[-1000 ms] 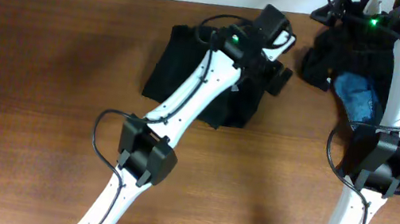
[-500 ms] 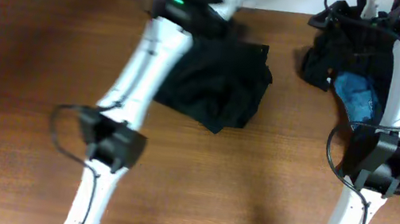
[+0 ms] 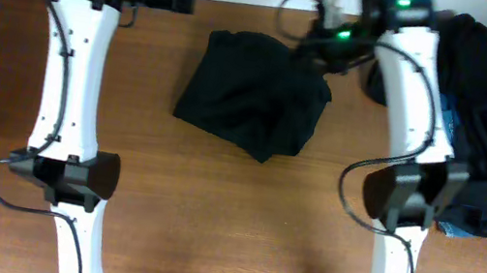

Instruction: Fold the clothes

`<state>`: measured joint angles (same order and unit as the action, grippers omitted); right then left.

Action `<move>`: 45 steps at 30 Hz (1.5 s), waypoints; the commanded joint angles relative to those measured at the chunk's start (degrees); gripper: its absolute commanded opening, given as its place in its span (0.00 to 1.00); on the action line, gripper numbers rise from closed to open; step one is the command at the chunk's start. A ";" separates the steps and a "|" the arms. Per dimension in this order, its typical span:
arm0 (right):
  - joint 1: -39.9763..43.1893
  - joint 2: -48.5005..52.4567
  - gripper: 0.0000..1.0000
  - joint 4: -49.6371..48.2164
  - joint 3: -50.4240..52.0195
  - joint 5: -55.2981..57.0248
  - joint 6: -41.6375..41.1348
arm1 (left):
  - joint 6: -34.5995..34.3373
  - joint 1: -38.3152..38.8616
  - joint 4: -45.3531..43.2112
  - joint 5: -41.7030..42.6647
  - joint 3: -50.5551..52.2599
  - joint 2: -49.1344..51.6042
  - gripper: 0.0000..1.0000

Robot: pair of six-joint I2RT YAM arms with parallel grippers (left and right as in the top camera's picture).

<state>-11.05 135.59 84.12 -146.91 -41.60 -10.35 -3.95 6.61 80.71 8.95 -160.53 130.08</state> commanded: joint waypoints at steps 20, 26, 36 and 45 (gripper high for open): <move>-4.72 4.61 0.04 -8.61 17.88 18.08 -5.09 | -0.79 1.09 1.16 1.33 0.44 2.80 0.99; -3.58 4.61 0.04 -10.95 24.15 17.68 -5.16 | -0.79 2.97 1.07 1.36 0.44 5.99 0.99; -2.21 3.61 0.04 -13.35 22.23 13.29 -5.70 | -0.76 5.01 2.08 2.16 0.44 9.55 0.99; 3.32 -2.38 0.04 -9.25 8.55 11.17 -8.35 | -0.76 5.14 2.47 2.16 0.44 9.70 0.99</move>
<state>-9.93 138.74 73.93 -133.64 -29.30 -16.80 -4.16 11.68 82.94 10.48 -160.22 139.20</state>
